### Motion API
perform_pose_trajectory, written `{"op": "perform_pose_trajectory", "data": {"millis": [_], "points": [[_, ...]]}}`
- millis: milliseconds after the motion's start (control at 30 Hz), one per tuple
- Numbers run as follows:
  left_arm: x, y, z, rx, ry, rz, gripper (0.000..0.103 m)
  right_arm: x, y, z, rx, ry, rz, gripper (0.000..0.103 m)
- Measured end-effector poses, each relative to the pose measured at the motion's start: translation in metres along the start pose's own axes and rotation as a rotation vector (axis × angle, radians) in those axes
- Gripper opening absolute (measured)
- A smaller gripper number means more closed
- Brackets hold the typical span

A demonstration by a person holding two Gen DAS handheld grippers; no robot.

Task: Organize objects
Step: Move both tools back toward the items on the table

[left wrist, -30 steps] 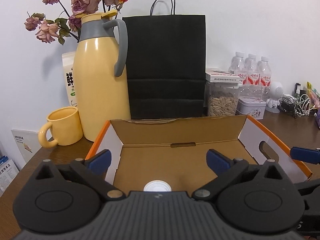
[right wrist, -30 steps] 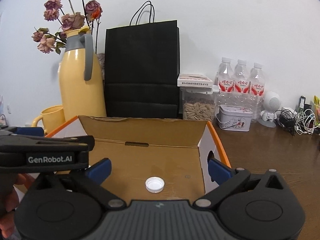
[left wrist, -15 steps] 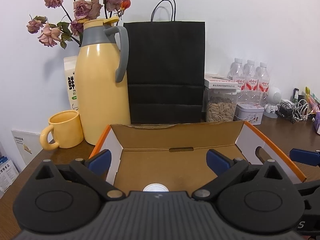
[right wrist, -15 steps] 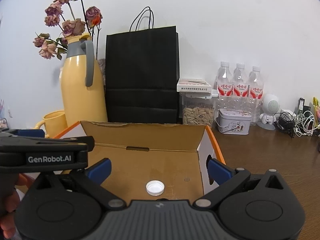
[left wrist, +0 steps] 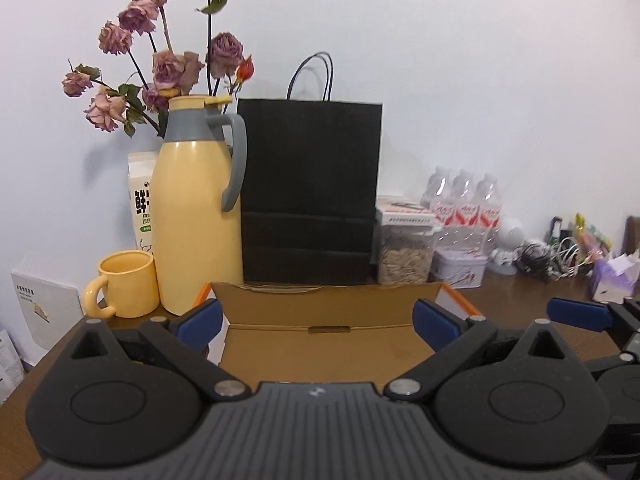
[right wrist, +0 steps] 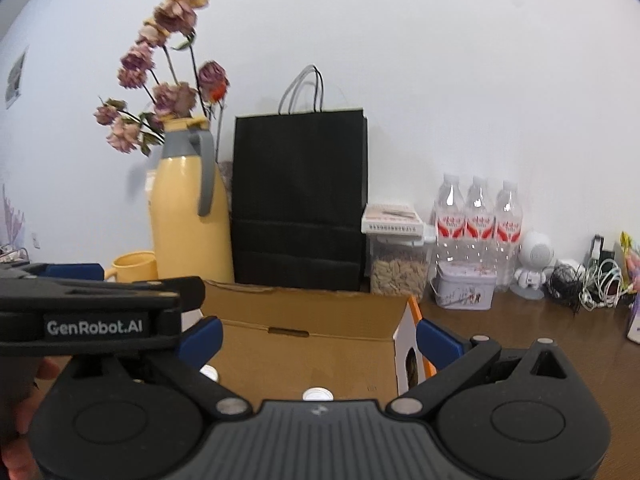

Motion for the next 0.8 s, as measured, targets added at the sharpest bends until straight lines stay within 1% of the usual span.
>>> {"op": "perform_pose_trajectory", "data": {"millis": [200, 400, 800], "points": [[0.002, -0.03, 0.007, -0.005, -0.008, -0.014, 0.103, 0.003, -0.027, 0.011, 0.005, -0.02, -0.011, 0.103], [0.0, -0.064, 0.021, 0.0, -0.017, -0.027, 0.103, -0.003, -0.057, 0.02, -0.001, -0.015, -0.01, 0.103], [-0.028, -0.122, 0.051, 0.003, -0.004, 0.009, 0.103, -0.034, -0.12, 0.045, 0.014, -0.031, 0.026, 0.103]]}}
Point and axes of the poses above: each gripper's, at about its wrist camera, not at the fingertips, and y roughly the way its jaws point, z to its left, x to its top, the point moved 3 cm from there along y, roughly the way its jaws point, and after that the axes turned 15 degrees about x, right-handed, at the moved point
